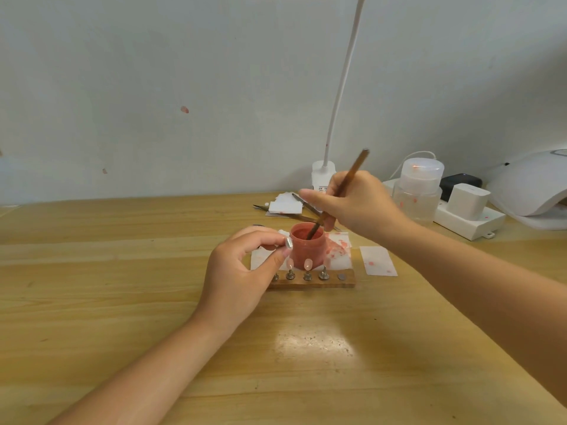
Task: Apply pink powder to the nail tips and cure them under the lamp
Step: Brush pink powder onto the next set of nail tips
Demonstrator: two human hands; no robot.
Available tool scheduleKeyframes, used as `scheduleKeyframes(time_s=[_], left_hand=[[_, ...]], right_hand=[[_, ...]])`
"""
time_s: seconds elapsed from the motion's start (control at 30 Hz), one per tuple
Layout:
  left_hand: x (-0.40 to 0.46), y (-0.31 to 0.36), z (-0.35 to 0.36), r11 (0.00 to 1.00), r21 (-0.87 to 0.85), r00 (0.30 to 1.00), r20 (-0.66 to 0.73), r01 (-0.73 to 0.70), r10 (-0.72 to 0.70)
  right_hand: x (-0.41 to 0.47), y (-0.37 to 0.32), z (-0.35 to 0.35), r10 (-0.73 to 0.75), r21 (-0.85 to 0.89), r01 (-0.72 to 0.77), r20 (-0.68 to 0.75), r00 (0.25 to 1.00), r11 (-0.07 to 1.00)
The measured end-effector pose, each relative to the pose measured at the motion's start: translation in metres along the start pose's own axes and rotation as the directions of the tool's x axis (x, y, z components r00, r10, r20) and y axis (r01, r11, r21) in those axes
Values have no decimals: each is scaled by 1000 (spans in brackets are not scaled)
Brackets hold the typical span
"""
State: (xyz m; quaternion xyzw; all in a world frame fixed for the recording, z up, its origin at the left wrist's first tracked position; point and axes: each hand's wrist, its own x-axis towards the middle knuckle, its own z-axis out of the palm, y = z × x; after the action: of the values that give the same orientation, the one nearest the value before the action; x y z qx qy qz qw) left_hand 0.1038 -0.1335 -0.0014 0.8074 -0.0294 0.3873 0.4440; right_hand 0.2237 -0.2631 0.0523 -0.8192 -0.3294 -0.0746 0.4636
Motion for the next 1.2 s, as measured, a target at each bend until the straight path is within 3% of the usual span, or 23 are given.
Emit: scheduleKeyframes(time_s=[0.17,0.43,0.83,0.97,1.1,1.2], left_hand=[[0,1,-1,1000,4,1000,-1,-3,3],[0,1,0,1000,-3,1000,-3,12,-12],[1,-1,0,1000,-13,1000,-13,28,-28],[1,-3,0,1000,-11,1000,-14,26,-27],[1,-2,0,999,-21,999,-18,43,-43],[1,-1,0,999,-22,999,-12,35,-36]], right_hand=[[3,-4,14,-78,-195,81,19,997,977],[8,1,-9,35,23,-31,-158,987,999],[5,10,-28,88,64,-75,-238,967,995],[-7,1,-33,57,204,3,-287,956,979],[-37,-9,-19,-51,434,163,-258,965,886],[-59,-9,-4,-169,432,275,-268,948,859]])
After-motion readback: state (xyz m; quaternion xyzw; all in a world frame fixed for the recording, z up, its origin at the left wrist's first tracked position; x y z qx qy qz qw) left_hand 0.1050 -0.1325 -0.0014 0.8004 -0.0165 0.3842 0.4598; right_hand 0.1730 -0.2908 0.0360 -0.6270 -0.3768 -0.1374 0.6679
